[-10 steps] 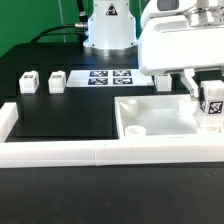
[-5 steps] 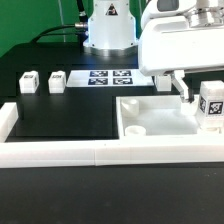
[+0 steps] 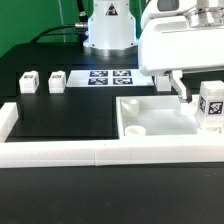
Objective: Assemble square table
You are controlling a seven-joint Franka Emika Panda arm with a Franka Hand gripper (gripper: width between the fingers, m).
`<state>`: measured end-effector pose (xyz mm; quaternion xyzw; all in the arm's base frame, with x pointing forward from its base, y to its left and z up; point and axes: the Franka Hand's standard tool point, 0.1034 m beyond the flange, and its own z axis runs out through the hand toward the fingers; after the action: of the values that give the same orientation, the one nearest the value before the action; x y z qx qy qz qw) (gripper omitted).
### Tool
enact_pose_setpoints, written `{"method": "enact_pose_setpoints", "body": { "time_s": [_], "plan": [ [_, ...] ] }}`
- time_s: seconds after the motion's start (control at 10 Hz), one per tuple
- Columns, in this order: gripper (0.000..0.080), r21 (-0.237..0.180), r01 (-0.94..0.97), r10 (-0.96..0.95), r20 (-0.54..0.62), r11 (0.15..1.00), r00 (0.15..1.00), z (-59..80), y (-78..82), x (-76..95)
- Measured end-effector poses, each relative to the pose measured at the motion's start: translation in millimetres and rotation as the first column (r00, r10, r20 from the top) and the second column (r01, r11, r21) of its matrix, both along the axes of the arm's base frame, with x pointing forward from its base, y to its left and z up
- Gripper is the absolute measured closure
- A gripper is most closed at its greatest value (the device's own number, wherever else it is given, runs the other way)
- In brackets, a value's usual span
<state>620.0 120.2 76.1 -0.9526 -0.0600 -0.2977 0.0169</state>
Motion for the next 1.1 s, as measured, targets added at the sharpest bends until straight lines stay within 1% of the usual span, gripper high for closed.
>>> {"method": "enact_pose_setpoints", "body": {
  "time_s": [0.1, 0.3, 0.4, 0.5, 0.6, 0.7, 0.8, 0.9, 1.0, 1.1],
  "plan": [
    [0.0151, -0.005, -0.002, 0.002, -0.011, 1.000, 1.000, 0.2, -1.7, 0.8],
    [0.0151, -0.011, -0.001, 0.001, -0.023, 1.000, 1.000, 12.0, -7.1, 10.2],
    [0.0151, -0.014, 0.000, -0.001, -0.057, 1.000, 0.998, 10.9, -8.8, 12.7],
    [0.0151, -0.014, 0.005, -0.005, -0.065, 1.000, 0.998, 12.8, -12.3, 18.4],
    [0.0151, -0.015, 0.007, -0.009, -0.147, 1.000, 0.989, 8.4, -13.1, 20.6],
    [0.0151, -0.014, 0.006, -0.009, -0.224, 1.000, 0.975, 7.4, -9.7, 23.7],
    [0.0151, -0.015, 0.003, -0.007, -0.271, 1.000, 0.963, 6.2, -7.1, 25.4],
    [0.0151, -0.020, -0.001, -0.006, -0.351, 1.000, 0.936, 2.7, -6.8, 20.4],
    [0.0151, -0.023, -0.003, -0.007, -0.424, 1.000, 0.906, 2.1, -5.9, 17.8],
    [0.0151, -0.025, -0.007, -0.006, -0.475, 1.000, 0.880, 1.7, -4.3, 15.0]
  ]
}}
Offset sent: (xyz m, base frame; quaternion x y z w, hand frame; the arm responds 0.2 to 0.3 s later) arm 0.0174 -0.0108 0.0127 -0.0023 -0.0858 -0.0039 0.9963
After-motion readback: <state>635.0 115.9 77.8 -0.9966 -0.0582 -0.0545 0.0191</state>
